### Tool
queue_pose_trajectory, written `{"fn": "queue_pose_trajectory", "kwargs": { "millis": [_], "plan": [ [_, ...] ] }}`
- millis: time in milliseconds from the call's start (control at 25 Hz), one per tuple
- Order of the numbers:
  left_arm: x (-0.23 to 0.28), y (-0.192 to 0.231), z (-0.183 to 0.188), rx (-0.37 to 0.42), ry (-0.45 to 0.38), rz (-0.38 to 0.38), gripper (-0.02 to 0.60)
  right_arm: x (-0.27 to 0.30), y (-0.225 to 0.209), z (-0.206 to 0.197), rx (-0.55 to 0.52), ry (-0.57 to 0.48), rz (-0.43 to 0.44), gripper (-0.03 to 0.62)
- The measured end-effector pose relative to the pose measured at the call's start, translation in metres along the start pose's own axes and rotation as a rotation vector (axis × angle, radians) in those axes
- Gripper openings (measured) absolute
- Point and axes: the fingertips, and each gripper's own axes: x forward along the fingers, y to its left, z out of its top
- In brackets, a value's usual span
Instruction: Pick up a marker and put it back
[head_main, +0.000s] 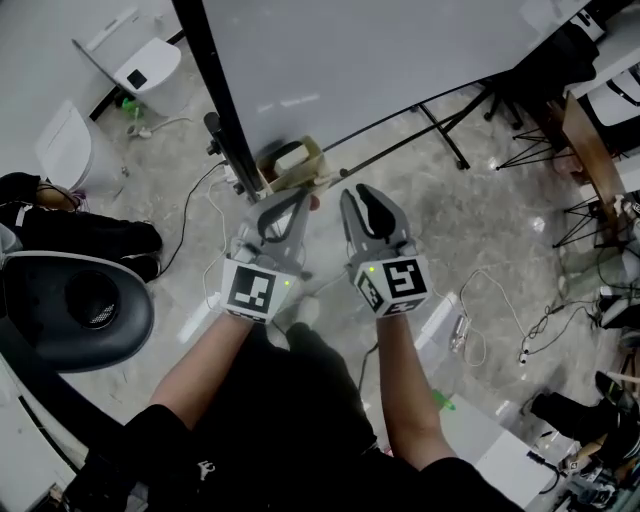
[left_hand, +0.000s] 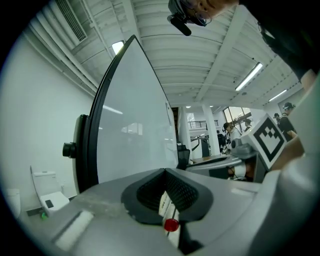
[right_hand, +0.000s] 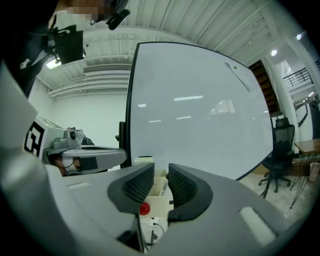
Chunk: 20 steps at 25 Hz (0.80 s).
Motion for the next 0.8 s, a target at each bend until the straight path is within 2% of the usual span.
{"fn": "queue_pose_trajectory", "kwargs": {
  "millis": [160,480,800],
  "plan": [
    [0.006,0.002,-0.008,-0.014,-0.004,0.001,0.005,0.007,-0.004,-0.009,0.013,0.015,-0.012,0.107],
    [0.015,0.011,-0.017,0.008,0.0,0.017,0.005,0.021,-0.009,-0.024,0.047,0.031,-0.01,0.147],
    [0.013,0.014,-0.026,0.06,0.016,0.022,0.008,0.039,-0.014,-0.036,0.087,0.039,-0.008,0.156]
  ]
}}
